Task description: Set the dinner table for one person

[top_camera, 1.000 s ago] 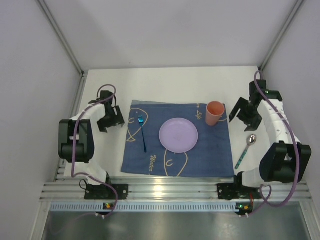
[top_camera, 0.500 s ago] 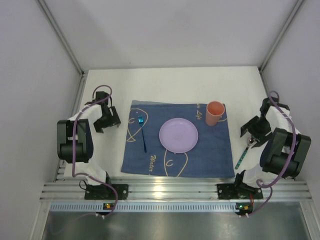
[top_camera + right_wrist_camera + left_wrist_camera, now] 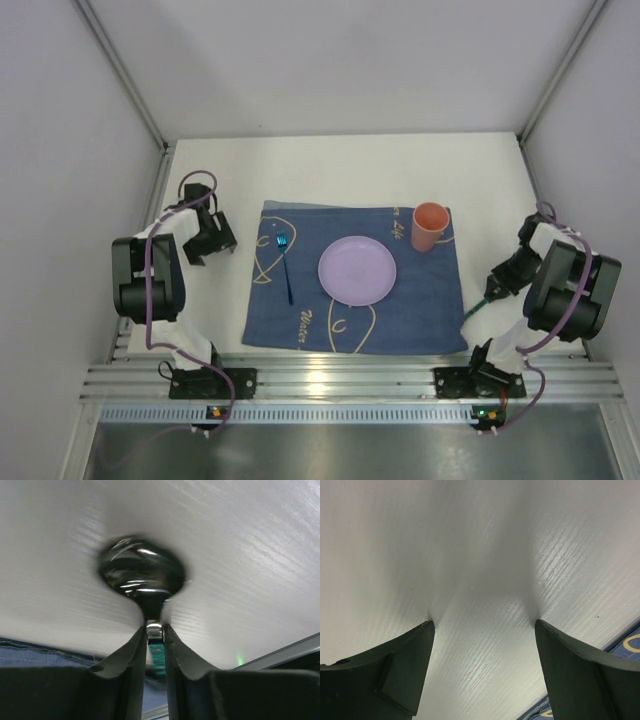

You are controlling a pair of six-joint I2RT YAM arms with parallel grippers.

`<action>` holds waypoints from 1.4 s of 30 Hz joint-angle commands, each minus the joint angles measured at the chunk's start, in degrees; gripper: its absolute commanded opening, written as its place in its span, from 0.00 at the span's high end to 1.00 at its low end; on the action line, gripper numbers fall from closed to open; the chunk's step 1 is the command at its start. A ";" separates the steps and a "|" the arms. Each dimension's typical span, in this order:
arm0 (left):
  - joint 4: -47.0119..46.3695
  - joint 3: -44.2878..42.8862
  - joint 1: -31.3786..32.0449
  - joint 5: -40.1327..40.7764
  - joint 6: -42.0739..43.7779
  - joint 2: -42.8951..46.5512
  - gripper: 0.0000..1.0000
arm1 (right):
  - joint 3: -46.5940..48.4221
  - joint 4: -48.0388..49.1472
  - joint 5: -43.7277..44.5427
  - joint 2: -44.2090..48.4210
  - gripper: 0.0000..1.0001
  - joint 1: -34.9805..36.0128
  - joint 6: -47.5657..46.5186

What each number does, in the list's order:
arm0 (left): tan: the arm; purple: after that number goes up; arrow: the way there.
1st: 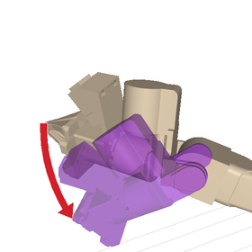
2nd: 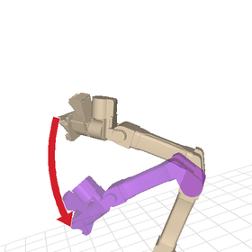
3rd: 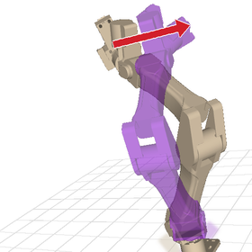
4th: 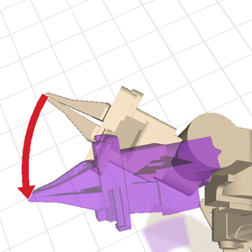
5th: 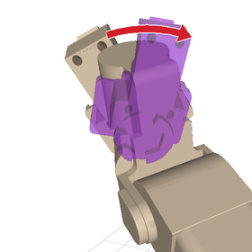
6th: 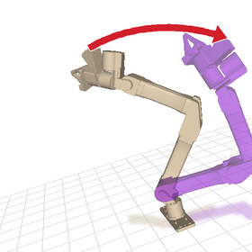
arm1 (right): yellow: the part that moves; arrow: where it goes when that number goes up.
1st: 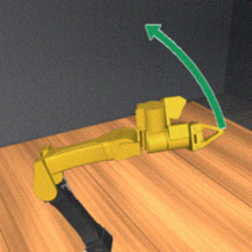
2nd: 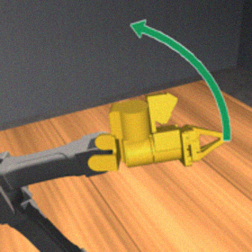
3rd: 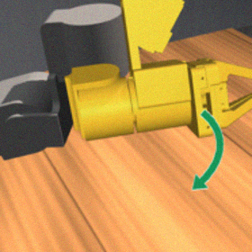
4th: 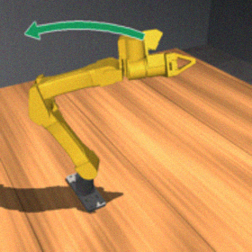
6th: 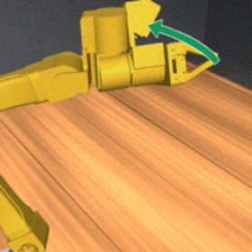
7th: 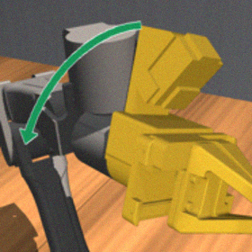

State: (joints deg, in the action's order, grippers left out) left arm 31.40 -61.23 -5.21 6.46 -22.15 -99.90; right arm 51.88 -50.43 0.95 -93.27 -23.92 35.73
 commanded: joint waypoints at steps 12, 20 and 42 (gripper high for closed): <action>0.86 1.46 -0.67 -3.73 -1.05 6.55 0.14 | 13.93 -5.62 9.04 9.42 1.00 10.02 -3.29; 2.18 4.10 -0.50 -5.22 0.27 13.67 0.14 | 21.51 -13.55 12.85 18.65 1.00 33.99 2.15; 4.99 7.97 0.64 -10.24 0.27 31.95 0.08 | 2.26 6.14 11.97 13.39 0.56 56.70 2.77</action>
State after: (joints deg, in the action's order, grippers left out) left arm 36.69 -53.95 -4.78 -2.42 -22.35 -71.35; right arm 52.40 -49.71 12.29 -79.33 31.46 39.75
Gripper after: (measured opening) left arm 0.918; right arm 0.391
